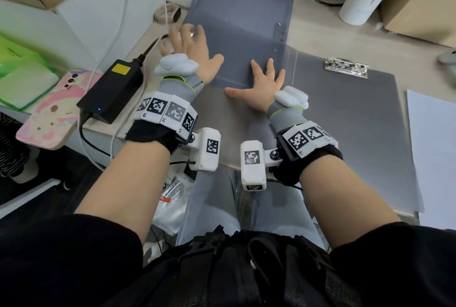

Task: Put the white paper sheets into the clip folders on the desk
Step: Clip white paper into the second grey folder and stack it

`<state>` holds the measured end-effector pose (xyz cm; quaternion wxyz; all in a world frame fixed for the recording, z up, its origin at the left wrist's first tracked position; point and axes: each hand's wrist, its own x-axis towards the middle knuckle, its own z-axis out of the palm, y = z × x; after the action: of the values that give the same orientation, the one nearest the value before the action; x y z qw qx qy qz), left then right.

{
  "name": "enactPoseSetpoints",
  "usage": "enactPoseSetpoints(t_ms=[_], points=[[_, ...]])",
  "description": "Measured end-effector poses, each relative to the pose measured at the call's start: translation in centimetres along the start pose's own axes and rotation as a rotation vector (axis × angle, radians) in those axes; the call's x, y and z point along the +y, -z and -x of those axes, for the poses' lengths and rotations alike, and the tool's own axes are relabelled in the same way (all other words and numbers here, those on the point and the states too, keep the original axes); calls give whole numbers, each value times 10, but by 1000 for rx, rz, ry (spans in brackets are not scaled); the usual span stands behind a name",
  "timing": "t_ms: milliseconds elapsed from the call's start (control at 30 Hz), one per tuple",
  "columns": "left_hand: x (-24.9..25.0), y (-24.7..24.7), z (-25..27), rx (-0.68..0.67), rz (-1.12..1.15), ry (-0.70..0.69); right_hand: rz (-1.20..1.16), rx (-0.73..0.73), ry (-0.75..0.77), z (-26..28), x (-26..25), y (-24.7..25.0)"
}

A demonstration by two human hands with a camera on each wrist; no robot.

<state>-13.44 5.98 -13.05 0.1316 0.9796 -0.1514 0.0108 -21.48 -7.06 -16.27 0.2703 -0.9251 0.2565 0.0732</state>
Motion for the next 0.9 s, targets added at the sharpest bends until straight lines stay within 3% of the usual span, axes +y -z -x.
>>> enactPoseSetpoints(t_ms=[133,233,467,600,900], points=[[45,-1,-5,-162,105,-134,-44,78,124,-7,17,36],[72,-5,-3,-243,184,-193,-193,119,132,-11,33,55],[148,-24,-13,-355,329,-306,-194,406,-135,-26,115,96],[182,-47,-23,-383,365,-329,-71,365,-267,-32,157,102],[224,-85,-42,-289,344,-305,95,272,-286,-44,197,106]])
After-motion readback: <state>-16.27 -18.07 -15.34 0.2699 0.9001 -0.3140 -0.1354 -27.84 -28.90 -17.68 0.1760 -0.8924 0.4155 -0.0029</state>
